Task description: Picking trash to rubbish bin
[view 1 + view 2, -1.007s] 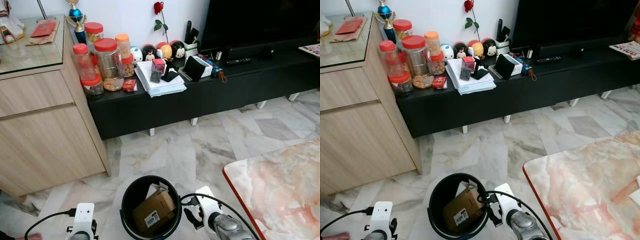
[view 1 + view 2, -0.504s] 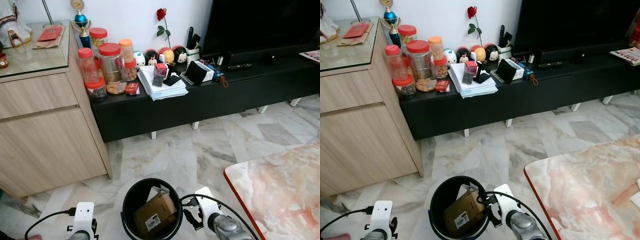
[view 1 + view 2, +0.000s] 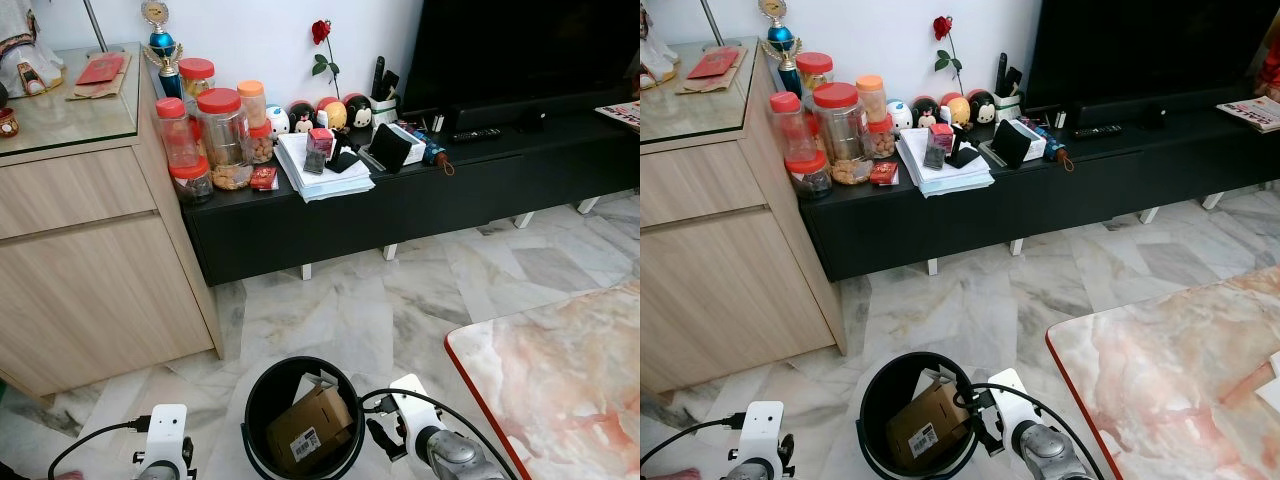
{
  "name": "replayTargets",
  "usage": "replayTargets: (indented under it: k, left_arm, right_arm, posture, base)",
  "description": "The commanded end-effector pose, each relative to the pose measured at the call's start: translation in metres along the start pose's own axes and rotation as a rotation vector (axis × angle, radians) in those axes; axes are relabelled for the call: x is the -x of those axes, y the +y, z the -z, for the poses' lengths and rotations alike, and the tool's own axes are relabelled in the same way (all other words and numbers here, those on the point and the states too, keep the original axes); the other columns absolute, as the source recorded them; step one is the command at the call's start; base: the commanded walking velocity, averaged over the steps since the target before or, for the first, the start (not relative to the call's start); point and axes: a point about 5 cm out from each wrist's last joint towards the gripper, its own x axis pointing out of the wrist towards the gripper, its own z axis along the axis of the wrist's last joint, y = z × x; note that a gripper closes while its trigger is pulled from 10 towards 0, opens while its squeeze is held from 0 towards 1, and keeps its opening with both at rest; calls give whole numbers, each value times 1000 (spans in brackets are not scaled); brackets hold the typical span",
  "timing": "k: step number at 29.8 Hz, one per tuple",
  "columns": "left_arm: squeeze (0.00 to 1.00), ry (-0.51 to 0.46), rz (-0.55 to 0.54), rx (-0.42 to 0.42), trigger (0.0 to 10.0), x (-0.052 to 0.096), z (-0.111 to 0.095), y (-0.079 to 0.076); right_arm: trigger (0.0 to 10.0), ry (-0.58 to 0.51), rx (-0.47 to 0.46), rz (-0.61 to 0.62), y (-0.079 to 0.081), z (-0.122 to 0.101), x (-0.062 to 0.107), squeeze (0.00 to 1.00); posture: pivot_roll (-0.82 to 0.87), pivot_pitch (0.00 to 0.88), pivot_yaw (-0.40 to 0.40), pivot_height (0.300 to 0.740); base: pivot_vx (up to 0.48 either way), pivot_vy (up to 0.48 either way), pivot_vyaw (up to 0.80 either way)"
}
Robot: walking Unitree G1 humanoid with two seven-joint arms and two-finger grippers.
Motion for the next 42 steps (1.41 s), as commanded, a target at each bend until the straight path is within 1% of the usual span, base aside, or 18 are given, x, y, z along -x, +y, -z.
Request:
replayTargets:
  k: [1, 35, 38, 39, 42]
  left_arm:
    - [0, 12, -3, 18, 10000, 0, 2, 1]
    - [0, -1, -5, 31, 10000, -1, -2, 1]
    - [0, -15, -1, 26, 10000, -1, -5, 1]
    - [0, -35, 1, 11, 10000, -2, -10, 0]
    - [0, -88, -1, -3, 10000, -4, -21, 0]
  right_arm:
    - [10000, 10, -15, 2, 0, 3, 0, 0]
    - [10000, -4, -12, -5, 0, -1, 0, 0]
    - [10000, -14, -7, -5, 0, -3, 0, 0]
    - [10000, -33, -3, -3, -1, -7, -1, 0]
    - [10000, -68, 30, -1, -2, -17, -2, 0]
  posture:
    - [-28, 0, -22, 740]
    - [-27, 6, -25, 740]
    - [-27, 6, -25, 740]
    - [-27, 6, -25, 740]
    - [-32, 12, -24, 740]
  base:
    - [-292, 0, 0]
    - [-315, 0, 0]
    - [-190, 0, 0]
    - [0, 0, 0]
    - [0, 0, 0]
